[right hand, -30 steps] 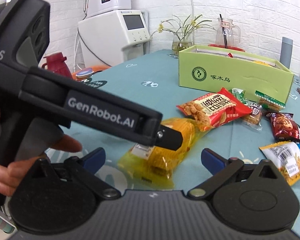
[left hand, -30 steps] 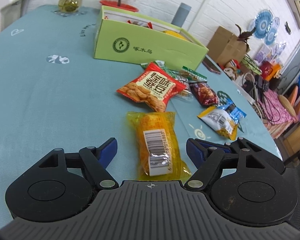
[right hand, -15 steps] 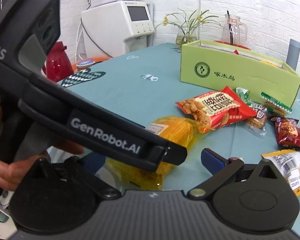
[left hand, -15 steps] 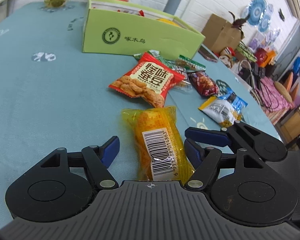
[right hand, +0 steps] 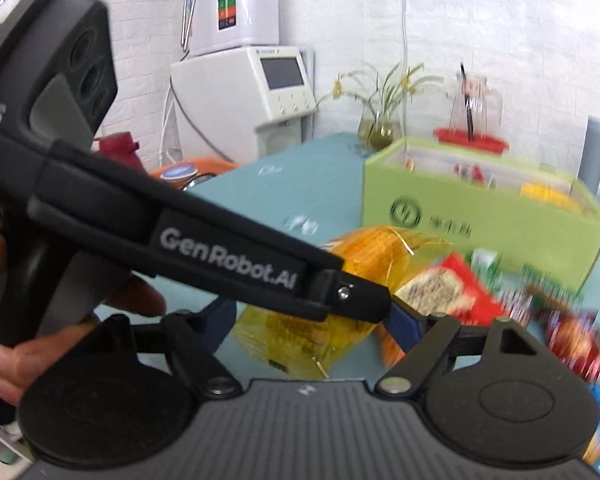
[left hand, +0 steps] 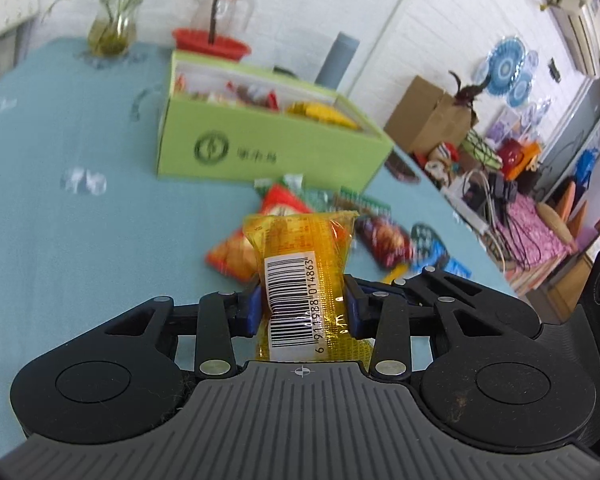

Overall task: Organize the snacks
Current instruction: 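Lift the yellow bread bag into the lime-green box and release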

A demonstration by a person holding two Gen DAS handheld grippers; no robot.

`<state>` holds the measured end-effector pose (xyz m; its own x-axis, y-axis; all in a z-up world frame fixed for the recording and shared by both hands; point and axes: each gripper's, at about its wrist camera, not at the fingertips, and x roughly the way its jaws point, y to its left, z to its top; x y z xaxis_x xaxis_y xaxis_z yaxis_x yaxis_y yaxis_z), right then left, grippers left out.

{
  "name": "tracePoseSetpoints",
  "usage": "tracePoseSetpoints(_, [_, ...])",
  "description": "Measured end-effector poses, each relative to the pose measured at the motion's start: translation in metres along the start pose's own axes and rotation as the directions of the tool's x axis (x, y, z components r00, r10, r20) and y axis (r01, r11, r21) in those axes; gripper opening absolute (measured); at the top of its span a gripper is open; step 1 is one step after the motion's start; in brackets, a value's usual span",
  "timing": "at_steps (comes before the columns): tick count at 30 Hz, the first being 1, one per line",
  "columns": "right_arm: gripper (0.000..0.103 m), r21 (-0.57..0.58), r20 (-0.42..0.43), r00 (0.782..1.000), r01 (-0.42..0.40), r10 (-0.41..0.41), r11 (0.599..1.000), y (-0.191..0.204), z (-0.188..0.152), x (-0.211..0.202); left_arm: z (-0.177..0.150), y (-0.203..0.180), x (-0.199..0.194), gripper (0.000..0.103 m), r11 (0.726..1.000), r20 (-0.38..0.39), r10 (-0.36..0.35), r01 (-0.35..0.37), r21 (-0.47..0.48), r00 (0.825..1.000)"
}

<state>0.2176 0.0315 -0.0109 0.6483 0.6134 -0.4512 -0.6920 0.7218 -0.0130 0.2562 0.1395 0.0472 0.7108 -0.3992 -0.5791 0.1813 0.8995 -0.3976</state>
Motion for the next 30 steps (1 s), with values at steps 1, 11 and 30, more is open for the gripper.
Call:
tracePoseSetpoints(1, [0.084, -0.029, 0.018, 1.000, 0.019, -0.019, 0.999, -0.005, 0.012, 0.005, 0.014, -0.001, 0.003, 0.018, 1.000, 0.019, -0.003, 0.002, 0.010, 1.000])
tracePoseSetpoints(11, [0.083, -0.077, 0.047, 0.997, 0.063, -0.060, 0.995, -0.095, 0.124, 0.093, 0.158, 0.011, 0.068, 0.019, 0.988, 0.147, 0.081, -0.099, 0.119, 0.986])
tracePoseSetpoints(30, [0.093, 0.067, 0.121, 0.989, 0.077, -0.085, 0.995, -0.120, 0.075, 0.027, 0.129, 0.026, 0.045, 0.064, 0.974, 0.250, 0.152, -0.187, 0.126, 0.956])
